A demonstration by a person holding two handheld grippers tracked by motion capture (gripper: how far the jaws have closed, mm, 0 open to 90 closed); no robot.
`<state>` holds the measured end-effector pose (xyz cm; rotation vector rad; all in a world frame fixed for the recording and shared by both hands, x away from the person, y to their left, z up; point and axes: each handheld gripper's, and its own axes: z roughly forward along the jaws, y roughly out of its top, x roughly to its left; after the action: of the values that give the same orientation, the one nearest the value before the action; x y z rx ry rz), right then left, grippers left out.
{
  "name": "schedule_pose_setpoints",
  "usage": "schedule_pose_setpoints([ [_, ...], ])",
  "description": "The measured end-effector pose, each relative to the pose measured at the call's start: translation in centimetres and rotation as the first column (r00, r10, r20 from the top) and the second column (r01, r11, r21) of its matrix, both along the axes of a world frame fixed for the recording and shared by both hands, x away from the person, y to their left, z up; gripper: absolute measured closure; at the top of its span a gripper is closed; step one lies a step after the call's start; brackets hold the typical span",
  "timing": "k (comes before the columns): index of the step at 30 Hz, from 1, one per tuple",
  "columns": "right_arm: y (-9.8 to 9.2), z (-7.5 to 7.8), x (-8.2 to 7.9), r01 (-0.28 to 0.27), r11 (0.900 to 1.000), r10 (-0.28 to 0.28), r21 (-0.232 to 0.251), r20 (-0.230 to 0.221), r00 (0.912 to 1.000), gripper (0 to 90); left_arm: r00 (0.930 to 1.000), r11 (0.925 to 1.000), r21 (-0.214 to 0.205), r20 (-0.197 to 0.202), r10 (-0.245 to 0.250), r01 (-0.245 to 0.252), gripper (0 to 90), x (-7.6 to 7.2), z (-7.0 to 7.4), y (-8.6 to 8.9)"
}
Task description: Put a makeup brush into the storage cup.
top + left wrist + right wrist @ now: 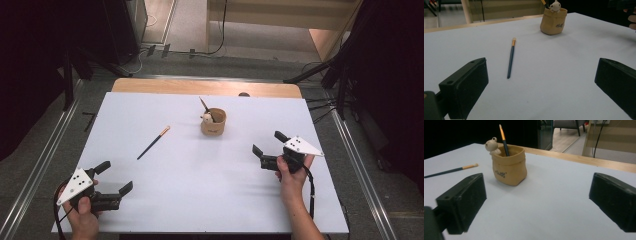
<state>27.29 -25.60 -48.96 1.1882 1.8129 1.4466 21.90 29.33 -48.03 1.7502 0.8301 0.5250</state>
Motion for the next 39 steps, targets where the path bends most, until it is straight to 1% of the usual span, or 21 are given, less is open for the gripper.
schedule_pose_setpoints([
  [2,-0.4,-0.1,-0.5,-0.006,1.0,0.006,-0.001,0.001,1.0,0.0,1.0,1.0,0.0,0.0,0.0,0.0,0.0,0.0,0.0,0.0],
  [9,-1.7,-0.5,-2.1,0.003,0.9999,-0.003,-0.012,0.006,1.0,0.0,1.0,1.0,0.004,0.002,0.0,0.0,0.0,0.0,0.0,-0.1],
  [11,-2.1,-0.6,-2.6,0.001,1.0,-0.001,-0.006,0.007,1.0,0.0,1.0,1.0,0.004,0.002,0.001,-0.001,0.0,0.0,0.0,-0.1],
  [14,-2.7,-0.8,-3.7,0.009,1.0,-0.009,-0.004,-0.001,1.0,0.0,1.0,1.0,0.003,0.003,0.003,-0.003,0.0,-0.2,0.1,0.0],
  [17,-3.4,-1.1,-4.9,0.013,0.9996,-0.013,-0.023,-0.003,0.9999,0.0,1.0,1.0,0.001,0.005,0.004,-0.004,0.0,-0.1,0.1,0.1],
  [19,-4.1,-1.2,-5.8,0.018,0.9997,-0.018,-0.017,-0.005,0.9998,0.0,1.0,1.0,0.002,0.005,0.004,-0.004,0.0,-0.2,0.1,0.1],
  [21,-4.6,-1.2,-6.5,0.028,0.9994,-0.028,-0.02,-0.002,0.9996,0.0,1.0,1.0,0.004,0.006,0.005,-0.005,0.0,-0.2,0.1,0.1],
  [22,-4.6,-1.2,-6.5,0.028,0.9994,-0.028,-0.02,-0.002,0.9996,0.0,1.0,1.0,0.005,0.006,0.005,-0.005,0.0,-0.2,0.1,0.1],
  [23,-5.1,-1.2,-7.3,0.035,0.9993,-0.035,-0.016,-0.001,0.9994,0.0,1.0,1.0,0.005,0.006,0.006,-0.006,0.0,-0.2,0.1,0.1],
  [25,-5.5,-1.1,-7.9,0.042,0.9988,-0.042,-0.025,0.002,0.9991,0.0,1.0,1.0,0.006,0.005,0.006,-0.006,0.0,-0.2,0.1,0.1],
  [27,-5.9,-1.0,-8.5,0.046,0.9987,-0.046,-0.022,0.006,0.9989,0.0,1.0,1.0,0.007,0.004,0.006,-0.006,0.0,-0.2,0.1,0.1],
  [32,-7.0,-1.1,-9.8,0.063,0.9978,-0.063,-0.022,0.006,0.998,0.0,0.9999,0.9999,-0.002,0.001,0.012,-0.012,0.0,-0.2,0.1,0.3],
  [35,-7.3,-1.1,-10.2,0.068,0.9974,-0.068,-0.023,0.002,0.9977,0.0,0.9999,0.9999,-0.003,0.002,0.015,-0.015,0.0,-0.2,0.0,0.4],
  [36,-7.6,-1.1,-10.6,0.07,0.9974,-0.07,-0.017,0.001,0.9975,0.0,0.9999,0.9998,-0.006,0.002,0.017,-0.017,0.0,-0.2,0.0,0.4],
  [37,-7.6,-1.1,-10.6,0.07,0.9974,-0.07,-0.017,0.001,0.9975,0.0,0.9999,0.9998,-0.006,0.002,0.017,-0.017,0.0,-0.2,0.0,0.4],
  [39,-8.1,-1.1,-11.2,0.083,0.9963,-0.083,-0.023,0.004,0.9966,0.0,0.9998,0.9998,-0.006,0.003,0.017,-0.017,0.0,-0.2,0.1,0.5],
])
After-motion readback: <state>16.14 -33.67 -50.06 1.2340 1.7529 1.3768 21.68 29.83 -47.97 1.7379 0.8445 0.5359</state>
